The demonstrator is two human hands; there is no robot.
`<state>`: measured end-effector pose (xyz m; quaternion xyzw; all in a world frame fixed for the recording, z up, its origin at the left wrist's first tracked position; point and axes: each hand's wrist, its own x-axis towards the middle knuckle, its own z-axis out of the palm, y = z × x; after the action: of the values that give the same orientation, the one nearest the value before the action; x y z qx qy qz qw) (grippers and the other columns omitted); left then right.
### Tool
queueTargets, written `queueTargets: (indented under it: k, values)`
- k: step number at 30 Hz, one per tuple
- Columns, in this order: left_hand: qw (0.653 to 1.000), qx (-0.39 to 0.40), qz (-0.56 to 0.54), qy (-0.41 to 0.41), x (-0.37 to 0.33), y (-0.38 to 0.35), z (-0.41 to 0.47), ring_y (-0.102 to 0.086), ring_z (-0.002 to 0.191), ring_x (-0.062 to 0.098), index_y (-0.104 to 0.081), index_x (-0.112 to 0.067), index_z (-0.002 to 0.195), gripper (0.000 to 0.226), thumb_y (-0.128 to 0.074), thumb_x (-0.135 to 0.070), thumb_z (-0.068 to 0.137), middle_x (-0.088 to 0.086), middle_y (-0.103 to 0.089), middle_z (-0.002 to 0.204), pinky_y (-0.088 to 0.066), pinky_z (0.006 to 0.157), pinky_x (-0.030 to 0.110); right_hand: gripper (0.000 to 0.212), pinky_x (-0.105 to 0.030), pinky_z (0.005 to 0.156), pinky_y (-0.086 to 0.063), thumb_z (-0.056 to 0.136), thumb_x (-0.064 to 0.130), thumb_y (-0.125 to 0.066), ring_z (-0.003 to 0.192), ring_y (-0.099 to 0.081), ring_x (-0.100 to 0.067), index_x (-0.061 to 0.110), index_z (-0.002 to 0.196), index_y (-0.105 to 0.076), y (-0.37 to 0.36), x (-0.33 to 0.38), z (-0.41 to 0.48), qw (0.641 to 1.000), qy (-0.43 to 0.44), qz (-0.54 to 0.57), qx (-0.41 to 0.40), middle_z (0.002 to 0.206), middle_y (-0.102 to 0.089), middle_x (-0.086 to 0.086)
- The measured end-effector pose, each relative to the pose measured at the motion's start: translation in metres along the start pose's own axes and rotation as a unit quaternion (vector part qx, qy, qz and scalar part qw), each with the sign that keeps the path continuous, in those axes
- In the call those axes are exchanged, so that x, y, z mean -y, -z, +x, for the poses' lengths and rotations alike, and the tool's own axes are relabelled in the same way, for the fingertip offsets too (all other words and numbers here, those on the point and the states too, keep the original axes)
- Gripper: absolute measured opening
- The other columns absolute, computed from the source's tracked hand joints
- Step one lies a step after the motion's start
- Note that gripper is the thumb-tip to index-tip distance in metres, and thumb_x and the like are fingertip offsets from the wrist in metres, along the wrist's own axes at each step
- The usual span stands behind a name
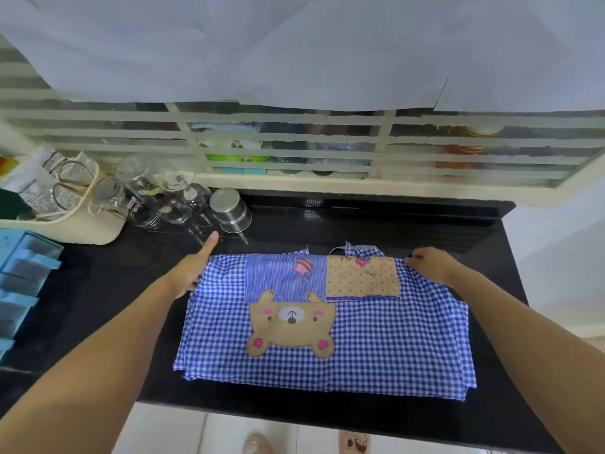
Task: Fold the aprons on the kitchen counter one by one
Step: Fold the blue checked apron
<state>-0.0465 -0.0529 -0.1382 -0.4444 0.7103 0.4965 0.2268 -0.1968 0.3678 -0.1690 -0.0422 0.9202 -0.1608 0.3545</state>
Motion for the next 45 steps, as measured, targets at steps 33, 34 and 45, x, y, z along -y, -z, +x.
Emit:
queueTargets:
  k: [33, 34, 45]
  values:
    - [0.868, -0.217, 0.385, -0.228, 0.104, -0.069, 0.010, 0.005, 0.148, 0.018, -0.001, -0.028, 0.154, 0.106, -0.010, -0.088, 0.067, -0.006, 0.002, 0.161, 0.004, 0.115, 0.055, 0.077, -0.041, 0.119, -0.010, 0.089, 0.063, -0.034, 0.146, -0.011, -0.023, 0.022, 0.152, -0.017, -0.069, -0.034, -0.030, 0.972, 0.093, -0.120, -0.179, 0.160, -0.013, -0.004]
    - [0.880, -0.213, 0.367, -0.215, 0.103, -0.065, 0.007, 0.004, 0.149, 0.019, -0.003, -0.026, 0.154, 0.107, -0.022, -0.090, 0.070, -0.005, 0.002, 0.162, 0.002, 0.115, 0.056, 0.077, -0.043, 0.118, -0.015, 0.088, 0.062, -0.043, 0.142, -0.022, -0.025, 0.020, 0.149, -0.025, -0.064, -0.031, -0.030, 0.969, 0.093, -0.124, -0.191, 0.155, -0.025, -0.006]
    - [0.750, -0.020, 0.402, -0.525, 0.121, -0.149, -0.093, -0.002, 0.147, 0.021, -0.014, -0.023, 0.151, 0.091, -0.052, -0.062, 0.077, 0.005, -0.010, 0.160, -0.014, 0.116, 0.056, 0.044, -0.033, 0.053, -0.029, 0.092, 0.034, -0.056, 0.067, -0.053, -0.031, 0.002, 0.063, -0.052, -0.073, -0.028, -0.078, 0.975, 0.028, 0.098, -0.197, 0.066, -0.055, -0.012]
